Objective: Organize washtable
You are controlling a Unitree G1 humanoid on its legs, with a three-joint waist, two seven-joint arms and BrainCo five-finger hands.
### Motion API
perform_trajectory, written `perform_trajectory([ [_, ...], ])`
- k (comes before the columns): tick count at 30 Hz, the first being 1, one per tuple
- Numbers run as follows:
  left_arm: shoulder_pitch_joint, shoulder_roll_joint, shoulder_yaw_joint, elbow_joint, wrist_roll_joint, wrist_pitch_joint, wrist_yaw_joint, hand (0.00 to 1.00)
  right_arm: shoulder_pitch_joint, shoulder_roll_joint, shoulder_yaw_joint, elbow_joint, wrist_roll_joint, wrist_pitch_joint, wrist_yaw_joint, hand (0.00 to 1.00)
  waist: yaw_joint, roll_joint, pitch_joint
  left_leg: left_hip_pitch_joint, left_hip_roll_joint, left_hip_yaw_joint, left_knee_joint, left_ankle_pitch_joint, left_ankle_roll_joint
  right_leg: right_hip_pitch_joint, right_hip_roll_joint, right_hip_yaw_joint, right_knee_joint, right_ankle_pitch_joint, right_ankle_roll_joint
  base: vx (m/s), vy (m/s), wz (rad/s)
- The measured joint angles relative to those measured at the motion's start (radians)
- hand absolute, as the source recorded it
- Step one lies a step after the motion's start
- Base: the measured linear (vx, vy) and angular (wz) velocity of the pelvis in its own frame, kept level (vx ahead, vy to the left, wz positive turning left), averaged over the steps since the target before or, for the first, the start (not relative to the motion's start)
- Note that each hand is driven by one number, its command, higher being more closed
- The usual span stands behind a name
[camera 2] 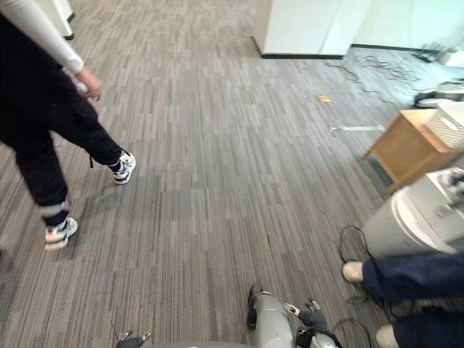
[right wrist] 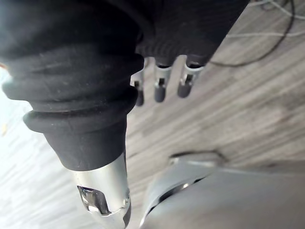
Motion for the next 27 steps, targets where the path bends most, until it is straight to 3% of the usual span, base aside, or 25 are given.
perform_trajectory([
  [1,-0.004,0.0,0.015,0.0,0.012,0.001,0.0,0.0,0.02,0.006,0.004,-0.006,0.0,0.002,-0.005,0.0,-0.005,-0.013,-0.008,0.045,0.007,-0.013,0.022,-0.013,-0.024,-0.003,0.004,-0.024,-0.023,0.104,-0.048,0.87,-0.197,0.33],
  [2,-0.014,-0.019,0.02,0.005,0.025,0.004,-0.003,0.0,0.027,-0.006,-0.012,-0.006,0.001,0.005,-0.01,0.0,-0.015,0.01,-0.019,0.064,0.052,-0.032,0.072,-0.007,-0.047,-0.012,0.015,-0.033,0.086,0.174,-0.049,0.86,-0.193,0.32],
  [3,-0.023,-0.026,0.023,0.003,0.027,0.005,-0.005,0.0,0.025,-0.012,-0.019,-0.007,-0.001,0.004,-0.011,0.0,-0.013,0.035,-0.018,0.053,0.075,-0.033,0.115,0.02,-0.09,-0.015,0.028,-0.047,0.14,0.143,-0.065,0.82,-0.184,0.26],
  [4,-0.044,-0.044,0.031,0.002,0.027,0.004,-0.02,0.0,0.025,-0.009,-0.027,-0.006,-0.003,0.005,-0.012,0.0,-0.019,0.033,-0.015,-0.003,0.081,-0.035,0.259,0.159,-0.057,0.002,0.026,-0.058,0.2,0.073,-0.072,0.78,-0.217,0.04],
  [5,-0.05,-0.072,0.057,0.001,0.027,0.008,-0.023,0.0,0.028,-0.014,-0.025,-0.008,-0.003,0.01,-0.012,0.0,-0.027,0.045,-0.011,-0.09,0.099,-0.027,0.445,0.422,0.021,0.079,0.053,-0.067,0.168,0.027,-0.08,0.79,-0.226,-0.04],
  [6,-0.048,-0.074,0.061,0.0,0.026,0.008,-0.025,0.0,0.031,-0.017,-0.023,-0.007,-0.002,0.01,-0.014,0.0,-0.021,0.042,-0.007,-0.142,0.121,-0.025,0.542,0.501,0.019,0.127,0.065,-0.059,0.127,0.013,-0.085,0.8,-0.17,-0.29],
  [7,-0.048,-0.065,0.074,-0.012,0.025,0.007,-0.024,0.0,0.031,-0.021,-0.019,0.0,-0.002,0.009,-0.016,0.0,-0.016,0.058,-0.005,-0.24,0.203,0.019,0.763,0.448,0.036,0.219,0.107,-0.05,0.062,-0.002,-0.099,0.63,-0.075,-0.37],
  [8,-0.048,-0.058,0.082,-0.017,0.025,0.007,-0.023,0.0,0.03,-0.021,-0.016,0.009,-0.002,0.007,-0.016,0.0,-0.008,0.058,0.001,-0.281,0.241,0.054,0.845,0.399,0.052,0.269,0.122,-0.041,0.036,-0.006,-0.105,0.73,-0.073,-0.48],
  [9,-0.046,-0.044,0.093,-0.035,0.021,0.004,-0.021,0.0,0.03,-0.019,0.005,0.031,-0.002,0.006,-0.018,0.0,0.006,0.03,0.018,-0.36,0.271,0.097,0.927,0.323,0.057,0.369,0.13,-0.02,-0.018,-0.012,-0.112,0.65,-0.078,-0.36],
  [10,-0.044,-0.021,0.087,-0.058,0.023,0.0,-0.022,0.0,0.026,-0.012,0.021,0.053,-0.002,0.007,-0.018,0.0,0.01,0.002,0.022,-0.437,0.259,0.113,0.93,0.272,0.058,0.455,0.122,-0.001,-0.085,-0.013,-0.113,0.75,-0.068,-0.29],
  [11,-0.043,-0.012,0.086,-0.062,0.024,-0.002,-0.021,0.0,0.024,-0.011,0.029,0.056,-0.002,0.008,-0.02,0.0,0.012,-0.005,0.022,-0.482,0.247,0.12,0.918,0.252,0.051,0.492,0.12,0.011,-0.115,-0.02,-0.106,0.58,-0.015,-0.29],
  [12,-0.038,0.004,0.081,-0.066,0.024,-0.009,-0.021,0.0,0.015,-0.011,0.049,0.07,-0.003,0.007,-0.021,0.0,0.016,-0.027,0.027,-0.569,0.208,0.124,0.86,0.219,0.027,0.55,0.105,0.041,-0.16,-0.065,-0.068,0.74,0.149,-0.67],
  [13,-0.028,0.003,0.071,-0.053,0.023,-0.01,-0.021,0.0,-0.007,-0.031,0.047,0.104,-0.004,0.009,-0.018,0.0,0.033,-0.01,0.036,-0.647,0.169,0.122,0.667,0.178,0.01,0.599,0.095,0.085,-0.168,-0.095,-0.051,0.69,0.261,-0.92],
  [14,-0.001,0.006,0.056,-0.044,0.023,-0.008,-0.02,0.0,-0.014,-0.031,0.048,0.115,-0.004,0.008,-0.018,0.0,0.041,-0.015,0.04,-0.678,0.12,0.12,0.454,0.184,0.003,0.632,0.066,0.12,-0.17,-0.141,-0.025,0.67,0.309,-0.8],
  [15,0.004,0.005,0.055,-0.043,0.023,-0.008,-0.02,0.0,-0.014,-0.032,0.048,0.116,-0.004,0.008,-0.018,0.0,0.042,-0.015,0.04,-0.679,0.113,0.117,0.409,0.187,-0.002,0.637,0.06,0.125,-0.168,-0.15,-0.023,0.45,0.298,-0.7],
  [16,0.031,-0.002,0.043,-0.032,0.023,-0.008,-0.02,0.0,-0.006,-0.038,0.051,0.122,-0.005,0.005,-0.018,0.0,0.059,-0.008,0.037,-0.668,0.086,0.085,0.17,0.287,-0.035,0.67,0.04,0.161,-0.162,-0.203,0.017,0.59,0.417,-0.6],
  [17,0.053,0.004,0.04,-0.011,0.022,-0.008,-0.021,0.0,-0.004,-0.041,0.079,0.128,-0.01,0.006,-0.019,0.0,0.064,-0.013,0.027,-0.656,0.052,0.093,0.177,0.338,0.014,0.689,0.015,0.186,-0.167,-0.224,0.027,0.51,0.356,-0.55],
  [19,0.052,0.025,0.038,0.0,0.023,-0.009,-0.019,0.0,-0.008,-0.03,0.111,0.128,-0.015,0.004,-0.015,0.0,0.057,-0.055,0.007,-0.682,0.029,0.112,0.215,0.283,0.04,0.681,-0.006,0.208,-0.149,-0.219,0.026,0.51,0.286,-0.05],
  [22,0.044,0.044,0.019,0.006,0.024,-0.007,-0.022,0.0,-0.008,-0.02,0.126,0.128,-0.022,0.002,-0.012,0.0,0.057,-0.08,-0.003,-0.667,-0.025,0.121,0.278,0.2,0.097,0.645,-0.042,0.228,0.001,-0.205,0.044,0.54,0.29,0.15],
  [23,0.044,0.055,0.009,0.013,0.024,-0.007,-0.022,0.0,-0.004,-0.016,0.126,0.135,-0.031,0.002,-0.012,0.0,0.059,-0.093,-0.015,-0.631,-0.043,0.139,0.273,0.168,0.106,0.605,-0.062,0.243,0.139,-0.191,0.086,0.46,0.24,0.05],
  [24,0.047,0.065,-0.006,0.019,0.024,-0.007,-0.022,0.0,-0.004,-0.015,0.127,0.139,-0.037,0.0,-0.009,0.0,0.058,-0.101,-0.022,-0.589,-0.061,0.145,0.265,0.139,0.11,0.542,-0.071,0.266,0.318,-0.147,0.214,0.55,0.24,0.0],
  [25,0.047,0.071,-0.014,0.023,0.024,-0.006,-0.023,0.0,-0.004,-0.012,0.127,0.14,-0.038,-0.001,-0.008,0.0,0.057,-0.096,-0.02,-0.569,-0.069,0.145,0.261,0.13,0.113,0.507,-0.067,0.278,0.411,-0.117,0.297,0.44,0.154,-0.02],
  [27,0.045,0.088,-0.039,0.024,0.025,-0.004,-0.024,0.0,-0.001,-0.01,0.125,0.141,-0.04,-0.002,-0.007,0.0,0.053,-0.108,-0.028,-0.476,-0.085,0.14,0.226,0.115,0.126,0.4,-0.055,0.245,0.665,-0.111,0.279,0.42,0.097,-0.02],
])
